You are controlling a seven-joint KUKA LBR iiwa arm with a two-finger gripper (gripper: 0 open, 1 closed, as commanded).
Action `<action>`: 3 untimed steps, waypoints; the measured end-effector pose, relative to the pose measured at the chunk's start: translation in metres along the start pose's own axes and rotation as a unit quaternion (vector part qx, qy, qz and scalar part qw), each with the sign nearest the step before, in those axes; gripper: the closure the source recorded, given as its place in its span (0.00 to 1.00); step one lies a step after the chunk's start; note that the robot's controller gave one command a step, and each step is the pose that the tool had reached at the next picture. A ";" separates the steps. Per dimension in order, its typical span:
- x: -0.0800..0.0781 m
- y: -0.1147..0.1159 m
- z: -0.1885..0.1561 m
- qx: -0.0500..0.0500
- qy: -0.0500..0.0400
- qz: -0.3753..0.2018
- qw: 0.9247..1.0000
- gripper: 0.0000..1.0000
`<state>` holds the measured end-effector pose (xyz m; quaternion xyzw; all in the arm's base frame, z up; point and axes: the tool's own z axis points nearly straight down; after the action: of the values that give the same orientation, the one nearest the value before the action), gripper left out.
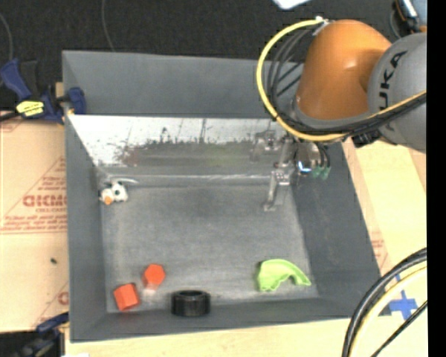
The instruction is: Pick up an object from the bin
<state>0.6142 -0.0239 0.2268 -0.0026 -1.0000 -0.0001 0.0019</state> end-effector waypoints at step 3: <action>0.057 -0.063 -0.010 0.002 -0.010 0.015 1.000 0.00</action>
Offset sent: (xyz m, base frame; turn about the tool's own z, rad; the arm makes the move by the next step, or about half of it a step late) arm -0.0370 -0.0180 -0.0640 -0.0476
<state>0.5573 -0.0868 0.2370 -0.0173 -0.9998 0.0016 -0.0080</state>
